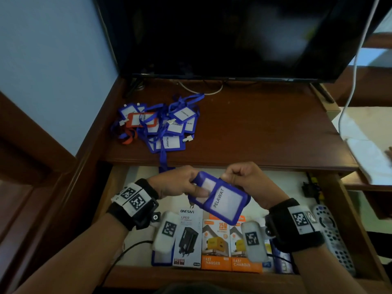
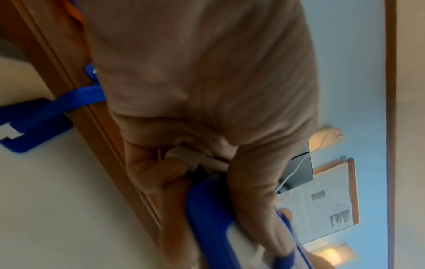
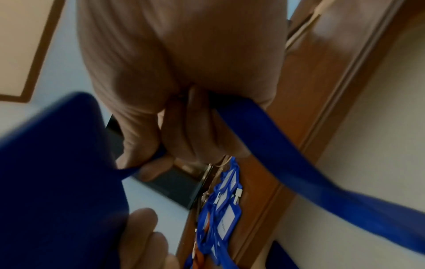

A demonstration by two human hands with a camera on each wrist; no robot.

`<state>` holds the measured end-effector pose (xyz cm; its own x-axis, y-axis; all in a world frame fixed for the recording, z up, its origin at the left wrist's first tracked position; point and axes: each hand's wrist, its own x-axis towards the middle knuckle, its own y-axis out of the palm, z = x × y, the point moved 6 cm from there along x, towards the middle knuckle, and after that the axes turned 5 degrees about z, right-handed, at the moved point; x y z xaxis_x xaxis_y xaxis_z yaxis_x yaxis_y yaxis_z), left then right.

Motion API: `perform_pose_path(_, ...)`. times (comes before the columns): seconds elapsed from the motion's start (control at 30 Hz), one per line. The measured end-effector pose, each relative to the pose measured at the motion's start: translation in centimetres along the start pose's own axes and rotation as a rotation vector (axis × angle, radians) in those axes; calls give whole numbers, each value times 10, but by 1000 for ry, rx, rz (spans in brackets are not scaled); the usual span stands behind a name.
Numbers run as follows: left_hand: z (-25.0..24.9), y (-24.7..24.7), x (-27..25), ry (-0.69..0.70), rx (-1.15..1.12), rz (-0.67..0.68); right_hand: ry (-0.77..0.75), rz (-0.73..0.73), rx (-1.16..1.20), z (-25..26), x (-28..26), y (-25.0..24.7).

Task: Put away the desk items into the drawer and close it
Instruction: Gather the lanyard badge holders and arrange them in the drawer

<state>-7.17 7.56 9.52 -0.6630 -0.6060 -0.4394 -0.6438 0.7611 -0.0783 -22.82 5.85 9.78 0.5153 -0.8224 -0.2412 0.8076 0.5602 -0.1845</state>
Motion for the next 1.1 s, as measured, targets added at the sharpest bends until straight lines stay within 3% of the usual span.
perform_pose_path(0.17,-11,-11,3,127,-148,-182,-55,-83,236,-5,7,3)
perform_pose_path(0.3,-12,-19,8,143,-229,-353,24,-142,400,-19,10,10)
perform_pose_path(0.43,-8,-28,10,137,-261,-556,152,-188,325,-29,17,14)
perform_pose_path(0.67,-4,-44,7,139,-278,-814,132,-77,124,-15,21,25)
perform_pose_path(0.87,1,-51,10,54,14,-841,103,-8,-86,9,23,24)
perform_pose_path(1.1,-2,-43,22,-94,309,-601,58,-4,-167,21,31,14)
